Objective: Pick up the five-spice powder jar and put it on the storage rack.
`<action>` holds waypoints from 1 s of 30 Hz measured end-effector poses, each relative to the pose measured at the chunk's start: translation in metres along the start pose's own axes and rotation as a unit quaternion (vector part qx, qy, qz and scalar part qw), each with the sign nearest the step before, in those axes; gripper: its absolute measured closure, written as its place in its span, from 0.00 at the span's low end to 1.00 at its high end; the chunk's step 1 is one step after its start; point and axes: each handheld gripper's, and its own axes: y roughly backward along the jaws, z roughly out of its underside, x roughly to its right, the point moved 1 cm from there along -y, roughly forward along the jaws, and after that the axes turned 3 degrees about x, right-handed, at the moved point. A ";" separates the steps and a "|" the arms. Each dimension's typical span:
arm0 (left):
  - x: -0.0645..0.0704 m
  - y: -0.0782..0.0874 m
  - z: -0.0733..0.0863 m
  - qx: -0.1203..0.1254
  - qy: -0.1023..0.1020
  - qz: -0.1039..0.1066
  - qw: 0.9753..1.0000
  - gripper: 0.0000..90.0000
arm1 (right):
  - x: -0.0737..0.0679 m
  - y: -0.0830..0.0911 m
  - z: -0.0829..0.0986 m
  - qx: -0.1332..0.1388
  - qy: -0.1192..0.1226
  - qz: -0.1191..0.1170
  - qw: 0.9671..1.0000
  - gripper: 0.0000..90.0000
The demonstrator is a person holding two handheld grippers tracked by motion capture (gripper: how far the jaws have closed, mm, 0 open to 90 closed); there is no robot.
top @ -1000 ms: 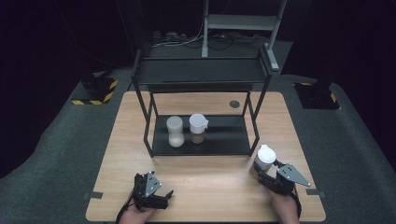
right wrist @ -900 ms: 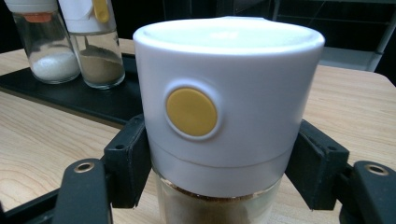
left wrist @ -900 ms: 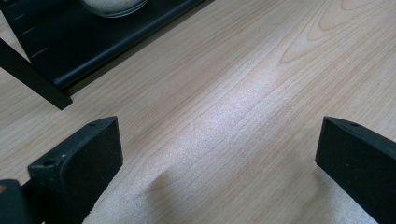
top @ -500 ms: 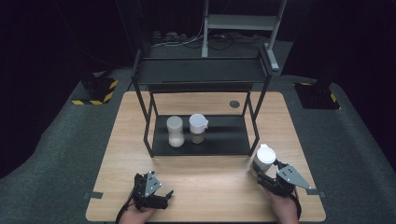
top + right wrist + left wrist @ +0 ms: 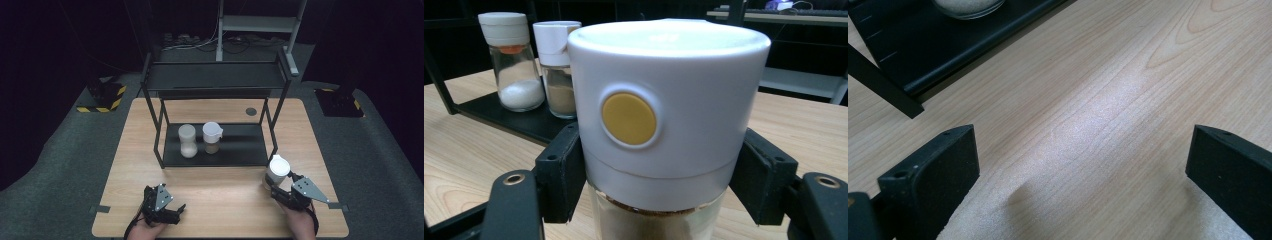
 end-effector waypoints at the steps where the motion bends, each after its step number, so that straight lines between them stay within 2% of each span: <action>1: 0.000 0.000 0.000 0.000 0.000 0.000 1.000 0.01 | -0.001 -0.001 0.000 0.000 0.001 -0.001 1.000 0.34; 14: 0.000 0.000 0.000 0.001 -0.001 0.003 1.000 0.01 | -0.020 -0.011 0.000 -0.006 0.001 -0.026 1.000 0.34; 30: 0.000 0.001 0.000 0.003 -0.003 0.007 1.000 0.01 | -0.052 -0.028 -0.002 -0.007 0.000 -0.060 0.998 0.34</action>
